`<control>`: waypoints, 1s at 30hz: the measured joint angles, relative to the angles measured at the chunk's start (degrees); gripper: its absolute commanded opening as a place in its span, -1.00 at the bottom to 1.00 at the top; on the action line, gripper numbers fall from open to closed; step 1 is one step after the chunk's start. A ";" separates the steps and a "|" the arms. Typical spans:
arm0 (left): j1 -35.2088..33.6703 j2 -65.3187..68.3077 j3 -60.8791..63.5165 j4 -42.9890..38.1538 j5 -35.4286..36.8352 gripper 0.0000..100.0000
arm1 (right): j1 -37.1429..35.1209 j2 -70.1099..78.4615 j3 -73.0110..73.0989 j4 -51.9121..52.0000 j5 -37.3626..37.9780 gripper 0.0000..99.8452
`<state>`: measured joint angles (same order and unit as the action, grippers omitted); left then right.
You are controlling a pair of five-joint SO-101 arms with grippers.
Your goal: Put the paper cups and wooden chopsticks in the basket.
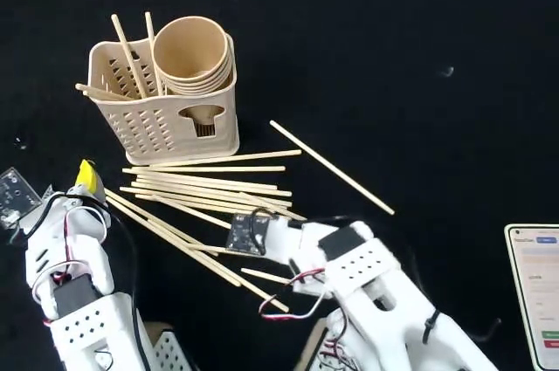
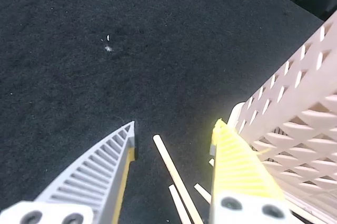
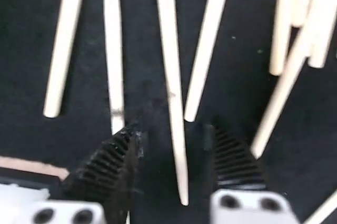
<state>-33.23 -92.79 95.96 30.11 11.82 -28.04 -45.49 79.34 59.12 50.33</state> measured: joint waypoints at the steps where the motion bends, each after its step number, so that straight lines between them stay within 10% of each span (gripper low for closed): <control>1: 0.00 0.00 0.00 0.00 0.00 -0.53 | 0.70 0.00 -0.35 0.00 0.18 -0.95; 23: 0.00 0.00 0.00 0.00 0.00 -0.53 | -5.98 11.52 -7.91 -12.13 -19.08 -0.72; 30: 0.00 0.00 0.00 0.00 0.00 -0.53 | -9.41 20.04 -11.16 -13.19 -19.69 -0.93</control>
<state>-33.23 -92.79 95.96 30.11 11.82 -37.45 -25.45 68.18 45.93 30.64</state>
